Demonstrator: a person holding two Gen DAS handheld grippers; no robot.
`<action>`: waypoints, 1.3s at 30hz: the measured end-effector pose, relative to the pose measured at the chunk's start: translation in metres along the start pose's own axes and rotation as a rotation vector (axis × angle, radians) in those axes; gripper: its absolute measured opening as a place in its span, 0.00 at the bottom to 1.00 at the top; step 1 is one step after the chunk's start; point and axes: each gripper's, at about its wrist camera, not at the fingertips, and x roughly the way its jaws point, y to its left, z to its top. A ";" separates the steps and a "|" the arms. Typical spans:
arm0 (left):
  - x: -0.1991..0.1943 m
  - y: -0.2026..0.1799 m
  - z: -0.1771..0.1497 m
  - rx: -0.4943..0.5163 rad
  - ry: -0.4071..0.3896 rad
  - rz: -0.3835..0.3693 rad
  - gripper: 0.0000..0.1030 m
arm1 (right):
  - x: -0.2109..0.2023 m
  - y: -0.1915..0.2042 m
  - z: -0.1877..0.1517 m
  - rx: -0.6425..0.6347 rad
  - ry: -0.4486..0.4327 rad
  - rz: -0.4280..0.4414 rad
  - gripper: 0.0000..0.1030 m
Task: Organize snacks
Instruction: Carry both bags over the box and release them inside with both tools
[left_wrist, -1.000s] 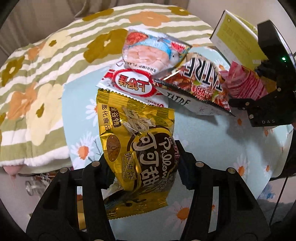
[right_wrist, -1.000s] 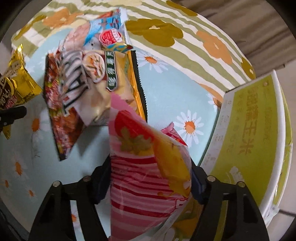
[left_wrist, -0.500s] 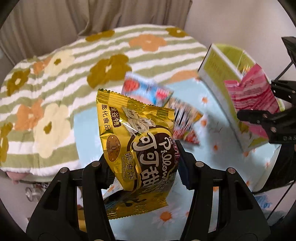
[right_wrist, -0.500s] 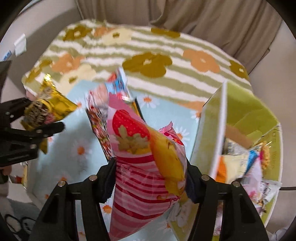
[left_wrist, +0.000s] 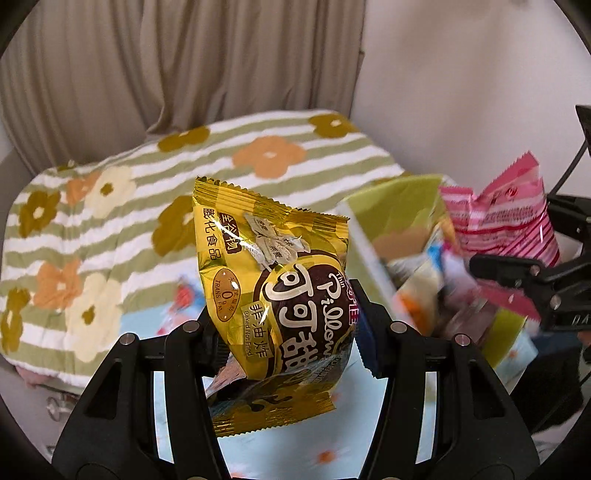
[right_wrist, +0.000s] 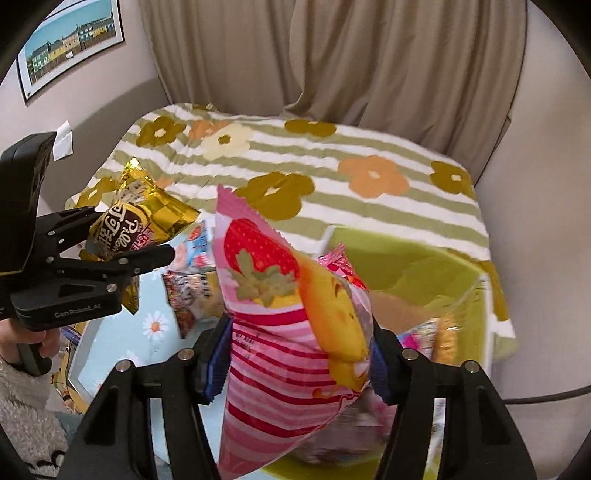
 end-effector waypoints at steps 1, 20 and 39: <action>0.004 -0.013 0.007 -0.005 -0.006 -0.009 0.50 | -0.002 -0.010 -0.001 0.004 -0.007 -0.002 0.56; 0.133 -0.140 0.065 0.000 0.132 -0.126 0.50 | 0.010 -0.134 -0.020 0.196 -0.014 0.017 0.56; 0.151 -0.135 0.045 0.007 0.201 -0.110 1.00 | 0.046 -0.162 -0.017 0.278 0.035 0.041 0.56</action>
